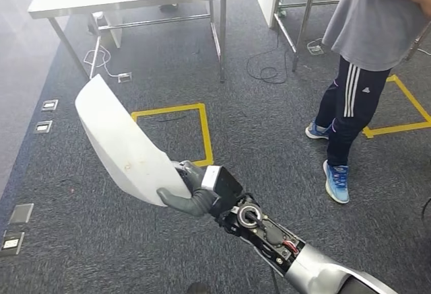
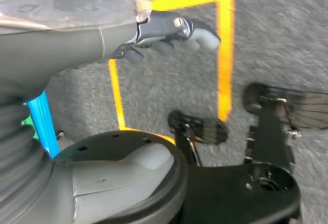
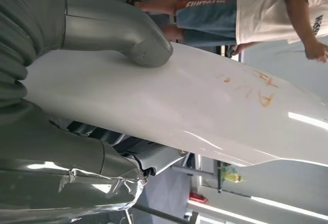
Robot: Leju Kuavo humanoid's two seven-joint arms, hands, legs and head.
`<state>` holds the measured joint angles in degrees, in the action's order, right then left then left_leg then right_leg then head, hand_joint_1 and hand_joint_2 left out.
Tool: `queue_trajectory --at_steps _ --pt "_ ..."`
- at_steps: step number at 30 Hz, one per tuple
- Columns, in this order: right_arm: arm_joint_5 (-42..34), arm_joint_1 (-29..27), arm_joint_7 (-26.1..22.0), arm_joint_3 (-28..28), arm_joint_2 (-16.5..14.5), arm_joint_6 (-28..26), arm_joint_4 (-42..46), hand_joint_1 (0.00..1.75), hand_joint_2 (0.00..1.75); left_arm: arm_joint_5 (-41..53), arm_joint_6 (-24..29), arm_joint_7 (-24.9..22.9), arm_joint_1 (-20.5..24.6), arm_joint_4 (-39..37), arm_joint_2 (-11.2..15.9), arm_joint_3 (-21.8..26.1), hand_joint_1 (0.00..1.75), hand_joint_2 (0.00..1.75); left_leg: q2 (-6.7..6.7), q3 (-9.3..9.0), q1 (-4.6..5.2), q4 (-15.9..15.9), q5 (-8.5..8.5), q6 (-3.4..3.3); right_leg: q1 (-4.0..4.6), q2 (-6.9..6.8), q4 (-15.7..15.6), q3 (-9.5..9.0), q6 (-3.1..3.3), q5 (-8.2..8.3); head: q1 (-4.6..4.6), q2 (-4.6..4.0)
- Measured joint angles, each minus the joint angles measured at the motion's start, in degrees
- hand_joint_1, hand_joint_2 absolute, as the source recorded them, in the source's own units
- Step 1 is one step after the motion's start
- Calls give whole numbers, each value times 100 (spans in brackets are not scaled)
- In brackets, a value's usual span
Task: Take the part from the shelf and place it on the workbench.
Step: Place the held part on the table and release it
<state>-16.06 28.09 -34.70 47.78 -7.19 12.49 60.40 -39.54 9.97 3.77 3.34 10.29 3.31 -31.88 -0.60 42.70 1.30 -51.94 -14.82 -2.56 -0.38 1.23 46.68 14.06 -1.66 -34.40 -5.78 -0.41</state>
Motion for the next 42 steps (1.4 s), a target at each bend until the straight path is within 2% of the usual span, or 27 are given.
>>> queue_trajectory --at_steps 1,2,3,4,6,7,8,10,11,12,15,16,18,21,23,25,27,28,29,30,31,34,36,37,39,41,42 --pt "2 -2 3 -14 11 -4 -7 175 175 17 3 21 -2 -1 7 -5 0 175 -19 -38 47 164 363 -21 4 21 -90 -134 -7 -69 8 -1" --pt "3 11 7 -28 12 -11 -3 175 175 36 9 38 13 0 0 -16 0 175 -30 -68 70 137 385 5 8 44 -112 -229 -25 -92 15 -1" --pt "6 38 13 -43 13 -22 9 175 175 54 18 48 45 1 -3 -33 0 175 -24 -106 65 55 261 27 -1 44 -4 -232 -41 -54 23 0" --pt "8 71 20 -58 14 -36 21 175 175 72 24 55 75 2 -5 -57 0 175 -23 -148 58 32 170 22 -10 32 297 -121 -61 36 28 0" --pt "8 98 63 -79 28 -79 38 175 175 102 40 49 122 4 4 -114 0 175 -23 -305 53 13 -20 -9 -10 -21 1278 442 -106 75 45 1" --pt "8 76 93 -85 46 -104 37 175 175 110 52 37 121 4 6 -137 0 175 -29 -409 54 18 -120 -23 -6 -52 1710 753 -124 -85 53 1" --pt "8 41 129 -89 68 -134 37 175 175 115 62 20 115 4 5 -157 0 175 -38 -528 56 25 -221 -28 -1 -70 1986 1017 -137 -375 61 1" --pt "8 -12 180 -92 116 -174 37 175 175 128 68 -12 97 4 -8 -200 0 175 -66 -769 66 32 -407 -21 15 -80 2041 1364 -143 -982 77 1" --pt "8 -21 197 -96 131 -188 37 175 175 138 67 -25 88 4 -16 -223 0 175 -79 -883 79 34 -490 -19 28 -83 1871 1476 -128 -1064 83 1" --pt "7 -22 209 -101 141 -195 39 175 175 145 66 -33 80 4 -22 -243 0 175 -90 -988 99 40 -566 -19 49 -87 1602 1555 -92 -898 91 1" --pt "5 -39 225 -119 185 -205 57 175 175 151 61 -39 59 5 -82 -283 0 175 -127 -1190 130 72 -724 -19 164 -61 675 1654 149 611 88 1" --pt "4 -44 226 -125 200 -206 69 175 175 152 59 -39 61 5 -103 -295 0 175 -146 -1220 125 71 -745 -9 198 -47 511 1649 224 948 87 1" --pt "2 -36 229 -136 207 -205 116 175 175 153 57 -41 78 7 -107 -320 0 175 -179 -1257 136 42 -769 23 191 -39 376 1542 288 1065 100 1" --pt "0 14 211 -146 201 -187 181 175 175 145 60 -40 113 16 -108 -361 0 175 -97 -1097 126 -375 -1021 174 65 -72 220 1289 298 1080 132 1" --pt "1 27 199 -149 200 -162 185 175 175 123 60 -34 145 20 -120 -381 0 175 -54 -648 -13 -1167 -1321 334 -12 -79 202 1216 249 1006 134 1" --pt "2 9 193 -149 201 -126 184 175 175 91 56 -15 142 20 -121 -397 0 175 -25 -257 -174 -1708 -1379 493 -114 -77 201 1115 145 878 134 1" --pt "2 -4 191 -146 201 -81 183 175 175 56 55 14 110 20 -112 -409 0 175 16 -310 -327 -1345 -1021 679 -245 -69 209 940 15 736 133 0" --pt "2 -4 188 -144 200 -65 182 175 175 39 55 32 98 20 -108 -411 0 175 47 -474 -408 -896 -735 786 -307 -68 221 846 -62 650 133 0" --pt "2 -3 186 -143 199 -55 182 175 175 28 55 47 90 20 -123 -414 0 175 69 -628 -464 -482 -577 874 -355 -69 246 756 -141 559 124 0" --pt "2 3 184 -143 197 -53 184 175 175 21 55 62 95 20 -133 -416 0 175 95 -734 -487 -211 -515 890 -373 -80 258 707 -217 479 112 0" --pt "6 8 184 -143 195 -53 191 175 175 18 55 72 104 21 -145 -418 0 175 104 -776 -488 -99 -532 844 -376 -90 251 681 -283 407 111 0" --pt "25 18 190 -143 185 -52 242 175 175 13 59 81 117 24 -137 -421 0 175 69 -809 -444 -222 -765 531 -398 -98 386 662 -410 397 146 1" --pt "29 21 200 -142 180 -50 280 175 175 6 64 80 96 24 -128 -421 0 175 44 -944 -396 -237 -886 397 -403 -115 1059 1013 -405 469 181 0" --pt "31 15 207 -142 179 -51 295 175 175 3 66 80 85 24 -126 -421 0 175 36 -1030 -368 -211 -943 348 -375 -122 1542 1327 -378 426 200 0" --pt "32 -13 217 -142 180 -54 307 175 175 -2 66 81 67 24 -126 -421 0 175 21 -1267 -290 -133 -1068 274 -254 -126 2327 1983 -295 53 214 0" --pt "32 -42 234 -140 181 -55 308 175 175 -8 74 82 42 24 -126 -423 0 175 -16 -1582 -195 -45 -1205 239 -111 -122 2443 2383 -147 -408 216 0" --pt "32 -47 245 -139 181 -55 308 175 175 -18 83 82 35 24 -126 -424 0 175 -42 -1750 -143 -6 -1278 232 -35 -112 2258 2480 -51 -457 216 0"
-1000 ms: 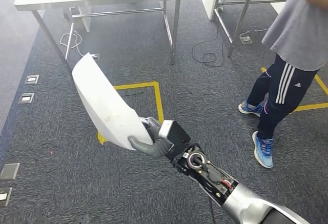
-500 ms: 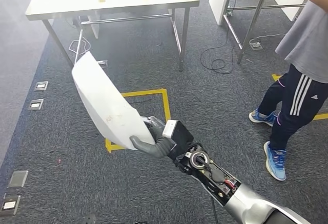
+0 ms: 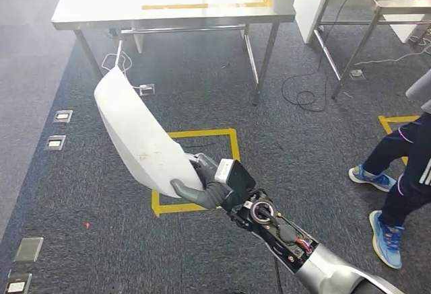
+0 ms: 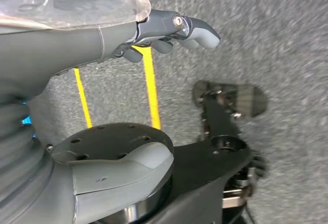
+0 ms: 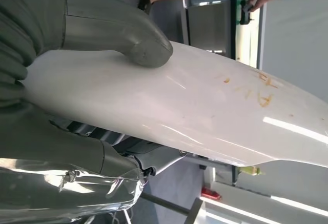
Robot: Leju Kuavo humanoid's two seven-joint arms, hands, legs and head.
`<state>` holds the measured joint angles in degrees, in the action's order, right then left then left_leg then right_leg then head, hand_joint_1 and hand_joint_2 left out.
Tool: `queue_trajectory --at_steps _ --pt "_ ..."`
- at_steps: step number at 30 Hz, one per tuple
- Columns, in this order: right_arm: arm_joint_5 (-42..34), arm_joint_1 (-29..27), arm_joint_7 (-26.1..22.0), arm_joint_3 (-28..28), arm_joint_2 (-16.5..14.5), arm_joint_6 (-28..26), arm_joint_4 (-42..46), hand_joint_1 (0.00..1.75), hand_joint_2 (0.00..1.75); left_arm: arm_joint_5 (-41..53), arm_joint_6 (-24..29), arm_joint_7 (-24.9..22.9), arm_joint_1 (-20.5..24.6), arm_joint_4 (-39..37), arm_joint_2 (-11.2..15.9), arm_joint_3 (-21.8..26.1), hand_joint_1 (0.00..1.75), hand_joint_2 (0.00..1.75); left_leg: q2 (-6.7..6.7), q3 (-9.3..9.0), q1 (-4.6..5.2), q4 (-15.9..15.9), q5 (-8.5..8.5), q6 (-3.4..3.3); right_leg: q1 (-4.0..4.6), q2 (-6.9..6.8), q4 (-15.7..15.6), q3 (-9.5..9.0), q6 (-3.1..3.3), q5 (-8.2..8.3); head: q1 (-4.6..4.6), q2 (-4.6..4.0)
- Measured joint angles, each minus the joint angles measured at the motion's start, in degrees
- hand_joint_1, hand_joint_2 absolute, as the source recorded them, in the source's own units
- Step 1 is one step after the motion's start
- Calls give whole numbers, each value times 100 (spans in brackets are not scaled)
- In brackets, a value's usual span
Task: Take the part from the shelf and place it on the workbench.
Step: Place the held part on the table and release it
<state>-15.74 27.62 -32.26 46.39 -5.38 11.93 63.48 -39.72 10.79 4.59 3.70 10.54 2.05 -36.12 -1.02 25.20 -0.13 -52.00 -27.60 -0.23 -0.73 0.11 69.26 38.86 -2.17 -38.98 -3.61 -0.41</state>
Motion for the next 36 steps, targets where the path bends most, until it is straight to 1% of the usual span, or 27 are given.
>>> queue_trajectory --at_steps 1,3,4,5,7,8,9,10,12,13,14,15,17,18,19,21,23,24,26,28,29,30,31,33,34,35,36 --pt "1 -5 9 2 0 0 1 175 175 -14 15 0 -4 0 -3 -1 0 175 -22 -157 44 40 -86 -7 79 29 -309 58 123 227 0 -1" --pt "1 -40 20 6 15 0 -4 175 175 -52 44 -3 -14 -2 -34 -1 0 175 -84 -375 109 65 -270 -18 261 171 -1123 144 373 1446 -14 0" --pt "5 -65 29 9 25 1 -2 175 175 -67 56 -4 -10 -2 -50 -1 0 175 -117 -436 127 72 -368 -23 326 244 -1406 154 457 2013 -16 0" --pt "8 -84 36 10 35 2 1 175 175 -80 61 -4 -3 -1 -63 -1 0 175 -152 -479 135 49 -439 -27 369 289 -1570 149 492 2359 -17 1" --pt "15 -59 45 11 26 3 33 175 175 -90 69 0 21 3 -48 -1 0 175 -164 -453 155 -127 -446 -11 351 281 -1572 59 501 2356 11 1" --pt "15 -29 39 11 14 1 50 175 175 -92 73 6 34 5 -45 -1 0 175 -123 -327 157 -394 -371 26 326 260 -1585 13 511 2314 15 1" --pt "14 1 34 12 3 -1 67 175 175 -92 78 12 47 8 -41 -1 0 175 -75 -99 152 -762 -321 79 295 244 -1600 -35 525 2275 21 0" --pt "14 17 32 14 -3 -2 75 175 175 -92 79 18 64 10 -40 -1 0 175 -24 181 131 -1179 -355 134 268 232 -1615 -75 529 2229 15 0" --pt "13 15 41 20 -3 -3 78 175 175 -87 55 30 86 13 -39 -2 0 175 26 719 59 -1806 -717 219 231 210 -1622 -157 527 2111 6 0" --pt "13 6 51 22 -2 -6 78 175 175 -82 33 38 88 13 -33 -2 0 175 38 890 25 -1913 -900 258 216 211 -1620 -209 516 2036 -3 0" --pt "13 -5 60 23 -2 -13 78 175 175 -75 11 49 80 12 -26 -3 0 175 47 977 -4 -1857 -945 291 202 219 -1612 -268 501 1958 -7 0" --pt "14 -17 70 23 -2 -24 80 175 175 -71 -5 61 70 11 -17 -4 0 175 52 978 -27 -1634 -801 318 190 229 -1598 -334 481 1882 -13 0" --pt "15 -41 85 22 -2 -52 90 175 175 -65 -23 80 55 11 -2 -8 0 175 55 813 -52 -875 -178 317 176 242 -1555 -463 429 1749 -20 -1" --pt "18 -49 90 20 -2 -63 98 175 175 -61 -25 84 60 11 3 -11 0 175 56 720 -48 -539 13 269 180 243 -1532 -510 399 1693 -21 -1" --pt "23 -51 93 18 -2 -72 113 175 175 -56 -26 86 71 12 5 -17 0 175 54 651 -40 -323 104 200 187 244 -1521 -538 365 1644 -19 0" --pt "34 -52 97 13 -2 -82 144 175 175 -47 -25 87 87 13 5 -38 0 175 52 572 -23 -190 65 32 202 246 -1470 -578 294 1592 -16 0" --pt "40 -56 101 8 -2 -94 178 175 175 -42 -23 87 83 17 -2 -69 0 175 57 450 -42 -164 89 -68 198 212 -1357 -587 225 1530 -15 -1" --pt "44 -54 103 4 -2 -102 196 175 175 -43 -23 86 81 20 -3 -80 0 175 60 371 -50 -160 67 -98 191 173 -1185 -519 185 1474 -12 0" --pt "51 -56 114 -2 -2 -117 228 175 175 -54 -23 85 79 22 1 -90 0 175 64 225 -57 -150 -18 -133 163 84 -508 -146 105 1312 -7 1" --pt "52 -85 130 -2 -2 -122 239 175 175 -73 -20 81 64 22 3 -94 0 175 68 79 -59 -142 -118 -128 131 43 162 324 71 1056 -4 1" --pt "52 -104 138 -2 -2 -121 239 175 175 -90 -13 74 52 22 3 -96 0 175 68 -13 -61 -135 -175 -122 123 35 260 462 71 953 -2 0" --pt "51 -116 144 -1 -2 -115 239 175 175 -113 -3 63 41 22 4 -97 0 175 67 -118 -60 -127 -239 -114 121 30 147 507 85 929 1 0" --pt "51 -122 147 -1 -2 -109 239 175 175 -142 7 46 34 22 4 -97 0 175 64 -231 -56 -118 -319 -104 124 28 -144 475 110 1045 2 -1" --pt "50 -125 146 0 -2 -92 233 175 175 -198 26 16 23 22 -5 -97 0 175 54 -424 -43 -115 -498 -78 150 37 -919 345 191 1715 1 0" --pt "50 -127 148 2 -2 -86 228 175 175 -215 32 6 30 23 -11 -97 0 175 46 -485 -35 -109 -581 -50 169 48 -1164 279 229 2018 -1 0" --pt "50 -125 144 3 -2 -76 226 175 175 -225 37 1 38 25 -16 -97 0 175 42 -543 -33 -96 -640 -20 185 61 -1289 238 262 2211 -5 1" --pt "50 -114 136 5 -3 -60 226 175 175 -235 37 -3 56 26 -17 -97 0 175 39 -584 -33 -96 -658 19 201 73 -1305 204 289 2232 -8 1"
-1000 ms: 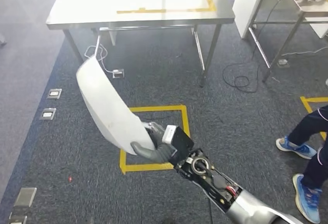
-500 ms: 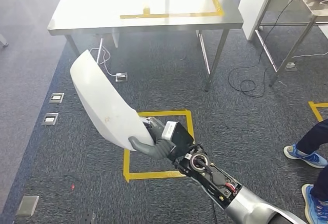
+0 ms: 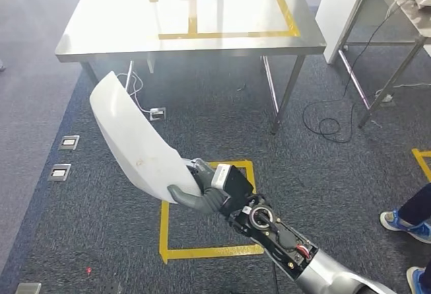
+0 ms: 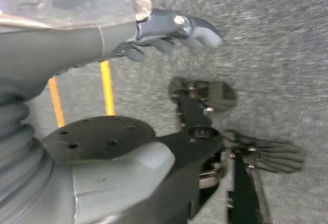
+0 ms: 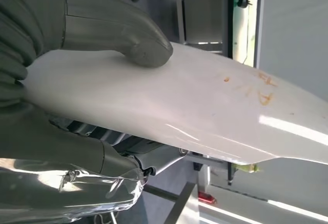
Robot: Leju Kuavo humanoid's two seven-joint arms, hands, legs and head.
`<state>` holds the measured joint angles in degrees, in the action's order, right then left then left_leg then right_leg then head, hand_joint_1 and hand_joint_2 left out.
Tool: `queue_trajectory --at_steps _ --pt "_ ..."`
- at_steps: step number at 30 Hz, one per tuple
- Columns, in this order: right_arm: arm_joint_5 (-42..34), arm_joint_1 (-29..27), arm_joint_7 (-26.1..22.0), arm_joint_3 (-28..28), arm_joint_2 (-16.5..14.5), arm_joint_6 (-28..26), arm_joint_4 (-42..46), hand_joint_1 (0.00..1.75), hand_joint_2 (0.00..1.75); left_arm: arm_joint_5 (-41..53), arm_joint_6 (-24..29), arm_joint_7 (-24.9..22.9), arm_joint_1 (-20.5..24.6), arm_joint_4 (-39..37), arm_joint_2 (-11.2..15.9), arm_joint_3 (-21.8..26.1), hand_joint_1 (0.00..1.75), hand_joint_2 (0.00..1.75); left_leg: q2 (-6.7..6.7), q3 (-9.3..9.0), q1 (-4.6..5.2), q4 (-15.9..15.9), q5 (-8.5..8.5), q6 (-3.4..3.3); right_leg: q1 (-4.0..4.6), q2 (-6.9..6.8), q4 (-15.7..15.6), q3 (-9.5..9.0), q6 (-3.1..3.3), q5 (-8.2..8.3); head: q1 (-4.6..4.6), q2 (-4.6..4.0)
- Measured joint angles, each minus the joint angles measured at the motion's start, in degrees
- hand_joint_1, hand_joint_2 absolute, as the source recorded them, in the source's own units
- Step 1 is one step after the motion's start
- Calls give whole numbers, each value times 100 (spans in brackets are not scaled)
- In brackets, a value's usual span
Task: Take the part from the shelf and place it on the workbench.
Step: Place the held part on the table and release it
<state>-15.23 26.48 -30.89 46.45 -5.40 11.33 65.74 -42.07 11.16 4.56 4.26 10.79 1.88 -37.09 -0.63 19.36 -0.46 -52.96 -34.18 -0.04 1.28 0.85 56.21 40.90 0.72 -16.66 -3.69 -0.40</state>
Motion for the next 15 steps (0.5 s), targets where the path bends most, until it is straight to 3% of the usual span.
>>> queue_trajectory --at_steps 2,4,6,8,9,12,14,15 --pt "-6 50 -38 2 -17 42 3 175 175 -29 1 -1 29 1 4 0 0 175 7 54 -12 -182 90 64 -17 9 -42 -118 60 -67 -2 0" --pt "-25 102 -80 3 -42 84 -9 175 175 -55 5 -7 46 1 5 0 0 175 11 440 -17 -827 148 115 -53 12 -138 -241 111 -111 -4 -1" --pt "-37 122 -106 9 -52 113 -38 175 175 -61 8 -14 49 1 3 0 0 175 15 1006 -28 -1559 -139 165 -66 12 -184 -332 143 -176 -8 -1" --pt "-41 122 -124 13 -54 120 -75 175 175 -57 -7 -17 43 1 6 0 0 175 16 1396 -38 -1825 -418 201 -67 27 -190 -415 145 -251 -8 -1" --pt "-46 122 -134 13 -53 120 -94 175 175 -54 -20 -16 36 1 10 -1 0 175 16 1460 -40 -1695 -334 204 -67 41 -189 -456 140 -284 -9 -1" --pt "-59 122 -160 8 -52 119 -137 175 175 -42 -52 -9 26 1 30 -2 0 175 15 1279 -30 -613 540 153 -59 76 -180 -560 95 -355 -9 0" --pt "-59 124 -166 3 -52 119 -156 175 175 -37 -57 -3 41 1 36 -2 0 175 14 1196 -3 -198 788 67 -47 90 -173 -564 44 -374 -8 0" --pt "-59 124 -167 2 -52 119 -164 175 175 -37 -59 -2 45 1 35 -3 0 175 12 1198 7 -166 796 27 -42 95 -166 -555 18 -388 -7 -1"
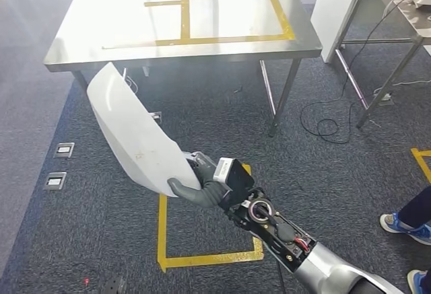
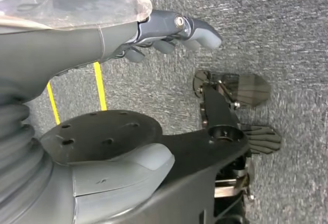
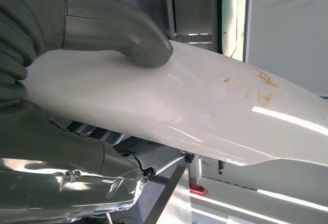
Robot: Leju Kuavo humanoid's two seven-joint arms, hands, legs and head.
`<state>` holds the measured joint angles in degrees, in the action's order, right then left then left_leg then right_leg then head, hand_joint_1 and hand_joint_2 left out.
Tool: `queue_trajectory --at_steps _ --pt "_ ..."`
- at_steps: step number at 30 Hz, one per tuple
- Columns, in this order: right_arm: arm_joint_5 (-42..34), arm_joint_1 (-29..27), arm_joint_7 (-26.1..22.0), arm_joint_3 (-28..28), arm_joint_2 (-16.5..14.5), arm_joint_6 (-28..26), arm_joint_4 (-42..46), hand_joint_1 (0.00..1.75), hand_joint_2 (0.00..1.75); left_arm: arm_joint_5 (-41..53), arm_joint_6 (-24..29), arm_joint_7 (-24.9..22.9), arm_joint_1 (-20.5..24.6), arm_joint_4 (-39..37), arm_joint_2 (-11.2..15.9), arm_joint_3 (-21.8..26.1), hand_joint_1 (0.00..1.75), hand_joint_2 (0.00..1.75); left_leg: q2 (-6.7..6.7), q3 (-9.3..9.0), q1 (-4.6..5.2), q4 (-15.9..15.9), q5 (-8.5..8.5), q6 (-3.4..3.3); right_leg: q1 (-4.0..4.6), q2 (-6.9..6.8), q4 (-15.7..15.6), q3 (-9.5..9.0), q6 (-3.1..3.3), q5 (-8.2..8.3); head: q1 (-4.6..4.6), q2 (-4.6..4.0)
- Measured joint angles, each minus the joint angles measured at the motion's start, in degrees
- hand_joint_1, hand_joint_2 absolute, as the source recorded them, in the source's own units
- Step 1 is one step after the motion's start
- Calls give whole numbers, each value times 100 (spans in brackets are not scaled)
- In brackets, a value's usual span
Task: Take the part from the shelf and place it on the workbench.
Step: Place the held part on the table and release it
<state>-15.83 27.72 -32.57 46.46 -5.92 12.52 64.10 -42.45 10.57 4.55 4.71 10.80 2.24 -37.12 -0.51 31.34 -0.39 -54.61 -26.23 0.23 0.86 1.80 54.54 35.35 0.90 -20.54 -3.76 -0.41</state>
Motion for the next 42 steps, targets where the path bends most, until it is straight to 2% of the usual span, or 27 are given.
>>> queue_trajectory --at_steps 4,8,13,16,18,21,22,23,24,25,26,27,28,30,31,32,33,34,35,36,37,38,39,40,42 --pt "0 0 -7 -10 0 -25 -26 175 175 8 -4 14 -11 0 -9 -6 0 175 -6 -15 20 15 90 -24 4 -7 -11 -7 53 -58 1 -1" --pt "0 -1 -13 -20 2 -62 -47 175 175 33 -27 28 0 0 -20 -31 0 175 -9 -8 64 2 85 -95 -46 -10 -42 -21 -77 -2 1 -1" --pt "7 -6 3 -32 9 -110 -63 175 175 22 -54 5 23 0 -41 -55 0 175 -8 -6 106 -13 63 -170 -102 -6 -58 -33 -167 -3 0 -1" --pt "18 -9 12 -46 9 -131 -61 175 175 17 -62 4 34 0 -49 -73 0 175 0 -35 98 28 67 -232 -98 -9 13 -31 -232 -1 1 0" --pt "18 -5 15 -55 9 -137 -61 175 175 3 -69 4 37 0 -57 -78 0 175 9 -95 72 72 37 -288 -91 -47 340 124 -262 -162 2 0" --pt "18 -45 38 -59 10 -128 -64 175 175 -38 -73 4 13 0 -69 -83 0 175 19 -201 70 87 -61 -318 -99 -112 1459 682 -297 -605 5 -1" --pt "18 -72 48 -59 11 -120 -68 175 175 -54 -71 4 -4 0 -72 -84 0 175 21 -253 72 87 -99 -309 -101 -123 1691 813 -294 -657 5 0" --pt "18 -96 54 -58 13 -109 -73 175 175 -77 -63 4 -21 0 -73 -85 0 175 23 -315 72 86 -142 -299 -102 -129 1705 841 -278 -602 4 0" --pt "18 -110 60 -58 13 -96 -77 175 175 -101 -54 4 -36 0 -74 -85 0 175 24 -386 72 86 -190 -287 -101 -134 1488 755 -255 -443 4 1" --pt "18 -117 63 -58 14 -85 -79 175 175 -127 -44 4 -45 0 -74 -85 0 175 25 -466 72 86 -245 -272 -96 -141 1083 581 -224 -205 4 1" --pt "18 -118 66 -58 16 -75 -83 175 175 -153 -34 4 -52 0 -75 -85 0 175 26 -540 71 92 -299 -253 -83 -154 688 409 -194 -34 2 1" --pt "17 -115 66 -58 18 -65 -85 175 175 -174 -18 2 -51 1 -75 -85 0 175 28 -593 68 106 -348 -226 -58 -165 334 261 -167 43 8 0" --pt "14 -115 61 -58 20 -50 -87 175 175 -193 0 -4 -47 1 -75 -85 0 175 32 -635 63 145 -388 -193 -35 -174 117 156 -135 52 13 -1" --pt "4 -118 45 -62 29 -15 -91 175 175 -218 47 -28 -39 2 -75 -85 0 175 40 -712 58 164 -378 -119 -10 -159 -42 27 -65 -87 26 0" --pt "-2 -117 39 -64 32 -1 -92 175 175 -224 64 -37 -36 2 -71 -85 0 175 45 -722 57 95 -339 -87 -29 -143 -73 -76 -29 -107 29 1" --pt "-9 -108 31 -67 38 10 -96 175 175 -231 81 -42 -34 2 -71 -85 0 175 43 -658 59 -121 -252 -57 -52 -135 -122 -188 2 -135 28 1" --pt "-14 -92 25 -67 41 16 -99 175 175 -237 99 -40 -28 2 -69 -86 0 175 40 -484 55 -434 -186 -22 -76 -132 -163 -303 25 -162 25 0" --pt "-19 -79 17 -66 43 18 -103 175 175 -245 117 -37 -20 2 -68 -86 0 175 37 -220 44 -822 -174 17 -98 -132 -197 -412 37 -189 19 1" --pt "-22 -71 11 -64 46 5 -108 175 175 -251 133 -28 -15 2 -69 -87 0 175 34 81 31 -1201 -265 60 -109 -133 -225 -498 45 -238 9 1" --pt "-22 -71 9 -63 46 -32 -109 175 175 -247 145 -16 -12 2 -67 -89 0 175 35 361 15 -1473 -473 97 -117 -125 -246 -578 46 -298 3 1" --pt "-22 -80 14 -62 47 -89 -108 175 175 -234 151 -6 -10 2 -61 -94 0 175 35 577 0 -1595 -714 123 -128 -112 -258 -668 40 -368 -3 1" --pt "-22 -93 27 -63 50 -158 -99 175 175 -214 153 -2 -11 1 -52 -104 0 175 36 721 -13 -1559 -887 135 -140 -94 -263 -766 31 -445 -5 0" --pt "-22 -110 45 -67 55 -224 -83 175 175 -192 154 -9 -12 1 -38 -118 0 175 37 793 -24 -1369 -891 137 -150 -76 -264 -864 15 -527 -8 -1" --pt "-22 -128 68 -73 63 -272 -61 175 175 -179 154 -21 -11 0 -21 -130 0 175 39 809 -34 -1049 -682 133 -159 -62 -264 -964 -5 -611 -11 -1" --pt "-22 -164 108 -85 90 -322 -19 175 175 -172 170 -49 -8 0 7 -146 0 175 49 782 -41 -283 183 105 -153 -42 -236 -1099 -60 -785 -9 0"
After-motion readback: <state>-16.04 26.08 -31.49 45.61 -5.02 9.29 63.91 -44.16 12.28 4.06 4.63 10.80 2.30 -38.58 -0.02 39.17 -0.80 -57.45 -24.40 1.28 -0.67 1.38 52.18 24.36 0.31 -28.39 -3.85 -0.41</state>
